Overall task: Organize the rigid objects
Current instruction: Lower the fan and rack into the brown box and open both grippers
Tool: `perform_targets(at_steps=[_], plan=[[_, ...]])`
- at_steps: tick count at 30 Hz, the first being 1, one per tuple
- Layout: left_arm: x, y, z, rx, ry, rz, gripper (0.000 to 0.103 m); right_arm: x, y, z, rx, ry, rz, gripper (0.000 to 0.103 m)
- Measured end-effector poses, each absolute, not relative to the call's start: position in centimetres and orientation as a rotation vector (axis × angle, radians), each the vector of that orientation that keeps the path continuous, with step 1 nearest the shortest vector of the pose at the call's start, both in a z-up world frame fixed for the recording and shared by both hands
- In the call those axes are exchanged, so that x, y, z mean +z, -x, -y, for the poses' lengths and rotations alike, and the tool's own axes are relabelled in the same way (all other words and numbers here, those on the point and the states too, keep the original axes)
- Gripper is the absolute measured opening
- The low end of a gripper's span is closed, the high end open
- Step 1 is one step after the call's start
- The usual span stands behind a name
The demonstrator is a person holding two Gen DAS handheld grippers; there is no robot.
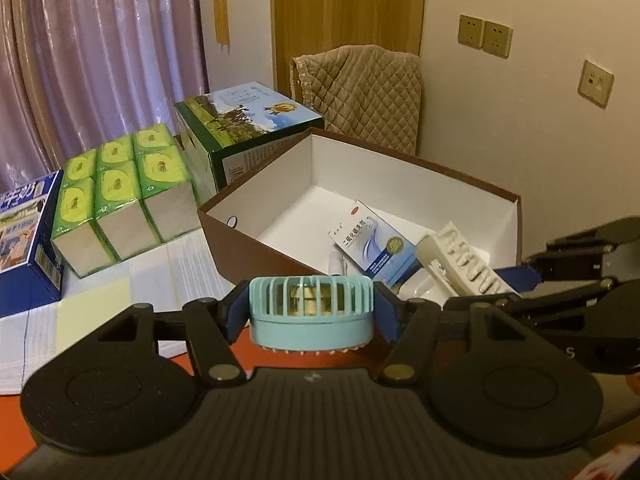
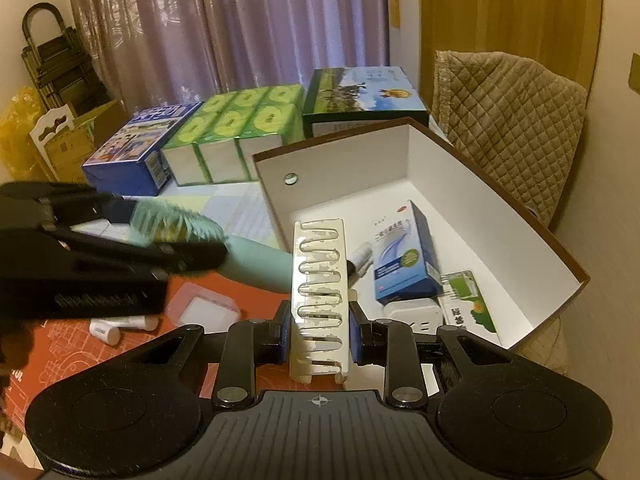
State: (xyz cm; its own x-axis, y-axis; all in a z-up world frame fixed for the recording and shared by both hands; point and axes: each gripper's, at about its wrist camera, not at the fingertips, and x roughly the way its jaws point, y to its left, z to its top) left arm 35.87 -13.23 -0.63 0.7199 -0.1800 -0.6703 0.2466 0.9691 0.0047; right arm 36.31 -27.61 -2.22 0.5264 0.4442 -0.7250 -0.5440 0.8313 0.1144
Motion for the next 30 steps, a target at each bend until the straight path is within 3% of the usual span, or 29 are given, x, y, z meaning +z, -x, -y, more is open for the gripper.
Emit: perform_targets(at_steps=[13,30], plan=[[1.0,-38.8,15.8,-0.264,-0.160,-0.687,0.059,-2.4,-38.9,29.9,0.568,0.100,-0.833,0.024],[-1.2,-44.8,17.8,-0.259,-0.183,-0.749,0.059,-3.0,-43.7,32.3,0.505,0.088,-0.854,0.024]])
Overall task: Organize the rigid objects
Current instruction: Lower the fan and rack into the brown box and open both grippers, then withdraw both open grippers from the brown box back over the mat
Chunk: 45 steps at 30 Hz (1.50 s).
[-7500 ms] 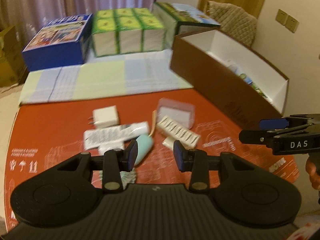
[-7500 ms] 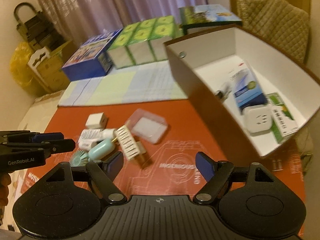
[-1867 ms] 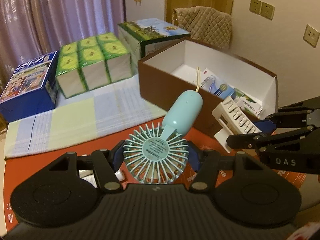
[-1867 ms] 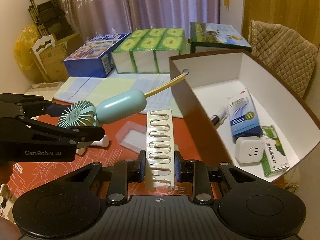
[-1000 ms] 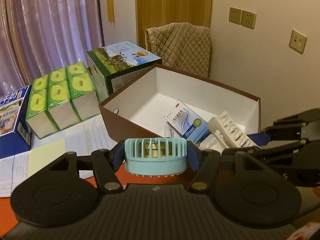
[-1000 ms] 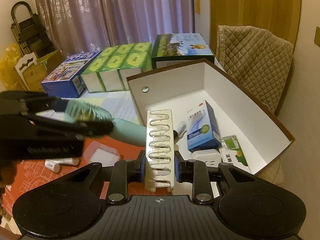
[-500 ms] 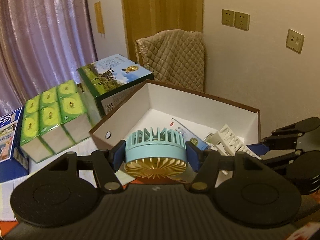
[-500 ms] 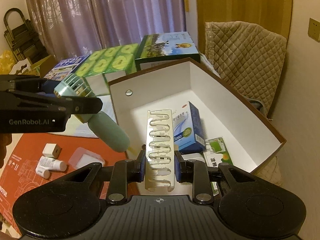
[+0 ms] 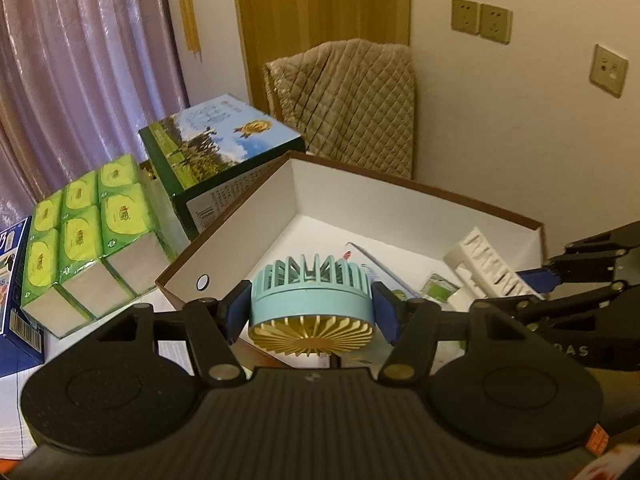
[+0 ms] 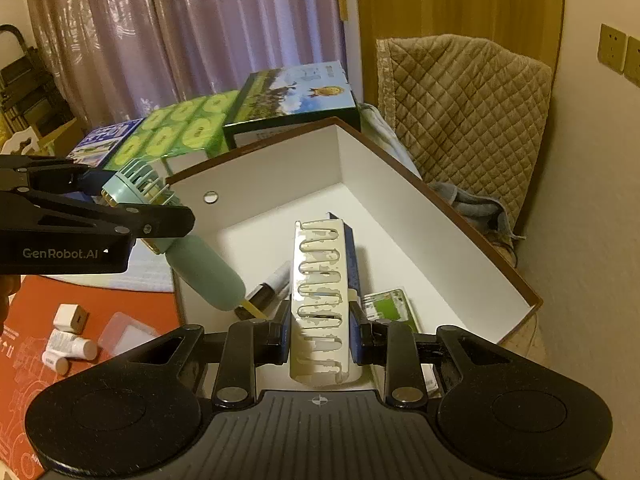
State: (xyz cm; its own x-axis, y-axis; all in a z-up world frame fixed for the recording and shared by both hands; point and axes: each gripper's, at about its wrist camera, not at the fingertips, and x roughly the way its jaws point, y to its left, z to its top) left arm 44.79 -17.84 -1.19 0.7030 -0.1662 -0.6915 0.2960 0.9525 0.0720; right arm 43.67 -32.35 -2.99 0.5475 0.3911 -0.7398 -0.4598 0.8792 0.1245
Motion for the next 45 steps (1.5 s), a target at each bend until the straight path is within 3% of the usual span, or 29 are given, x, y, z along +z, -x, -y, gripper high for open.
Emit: perform_targets(at_steps=[19,21,27,32,35,45], plan=[[-5.3,-52.9,17.8,-0.198,-0.209,-0.907,0.060,-5.7,-50.6,32.2,0.469,0.082,-0.917,0.024],[-5.0,-53.3,17.9,-0.187,-0.214,-0.884,0.066,-5.8,-51.3,32.2,0.460,0.066,-0.917,0.025],[-4.2,-54.4,17.8,-0.200,-0.192,-0.879,0.067,-6.0,-52.9,31.8,0.440,0.059,-0.874,0.025],[-4.7,-53.8,17.4,-0.219,-0.167,-0.922,0.067,-5.9,-53.1,31.8,0.440,0.047,-0.872,0.043],[-5.1,-53.1,17.1,-0.225,-0.155,-0.942,0.067,-6.1,-52.7,31.8,0.446,0.055,-0.887,0.047],[-5.4,-51.8,16.9,-0.238,-0.128,-0.963,0.067,-6.3,-51.5,31.7,0.456,0.051,-0.906,0.051]])
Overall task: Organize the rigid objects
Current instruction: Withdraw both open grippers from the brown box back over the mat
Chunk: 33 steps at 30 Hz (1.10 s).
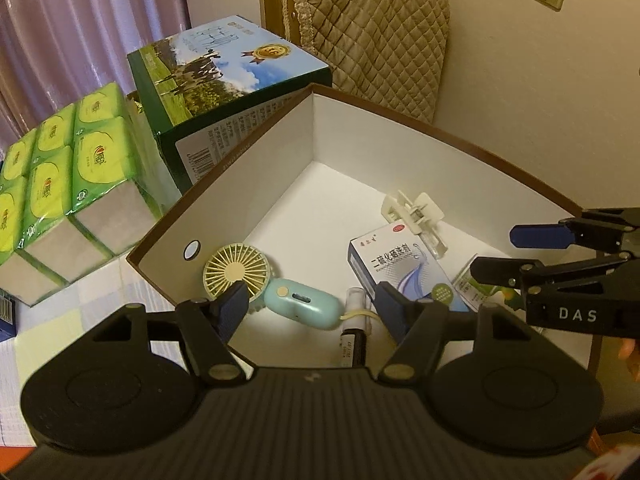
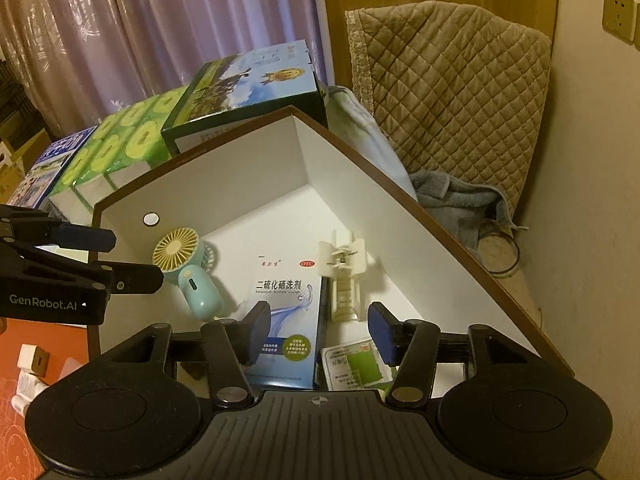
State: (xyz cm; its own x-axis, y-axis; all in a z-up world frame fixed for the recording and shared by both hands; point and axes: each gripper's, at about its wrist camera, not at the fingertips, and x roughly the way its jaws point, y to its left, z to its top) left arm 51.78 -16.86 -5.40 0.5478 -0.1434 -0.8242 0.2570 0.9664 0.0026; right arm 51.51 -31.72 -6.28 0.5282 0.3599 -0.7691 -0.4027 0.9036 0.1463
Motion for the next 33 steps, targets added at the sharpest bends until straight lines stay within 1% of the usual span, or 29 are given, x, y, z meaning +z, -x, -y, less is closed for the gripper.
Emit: perform_targets(at_steps=[18,33], plan=[[-3.6,-48.4,16.5,-0.242,-0.103,-0.918,0.067,-4.4,-48.7,31.6,0.461,0.059,-0.872,0.053],[-1.2,-42.5,14.8,-0.249,-0.082,-0.827,0.067,-2.5,-43.5,31.4,0.495,0.023,-0.860,0.053]])
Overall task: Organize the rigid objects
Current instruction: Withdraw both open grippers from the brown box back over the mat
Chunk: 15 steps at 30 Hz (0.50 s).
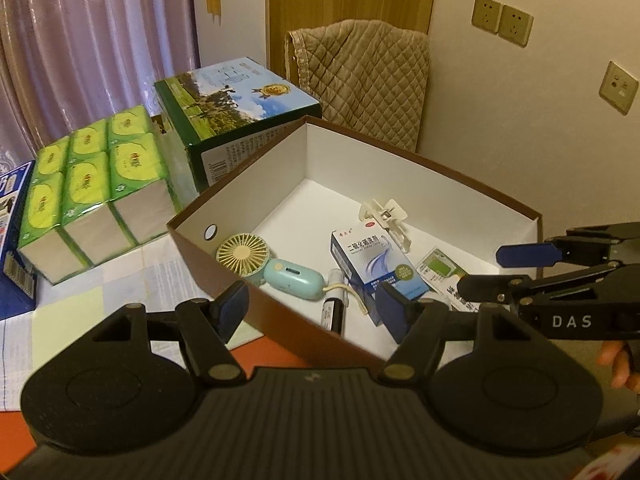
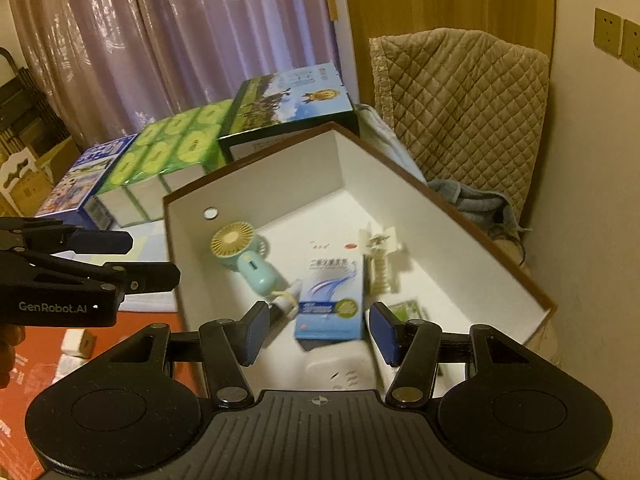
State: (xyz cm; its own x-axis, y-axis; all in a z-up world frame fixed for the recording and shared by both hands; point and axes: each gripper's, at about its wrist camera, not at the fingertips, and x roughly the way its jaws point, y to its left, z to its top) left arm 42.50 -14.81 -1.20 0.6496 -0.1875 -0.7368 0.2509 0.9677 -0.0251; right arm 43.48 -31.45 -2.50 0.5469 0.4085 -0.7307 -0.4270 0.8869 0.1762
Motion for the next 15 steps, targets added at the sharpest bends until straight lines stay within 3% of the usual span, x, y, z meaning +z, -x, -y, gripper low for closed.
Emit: perform_targets(at_steps=[15], plan=[[-0.8,-33.5,8.1,-0.159,-0.049,-0.803,0.073,-2.8,-35.7,26.3,0.592,0.054,-0.862,0.053]])
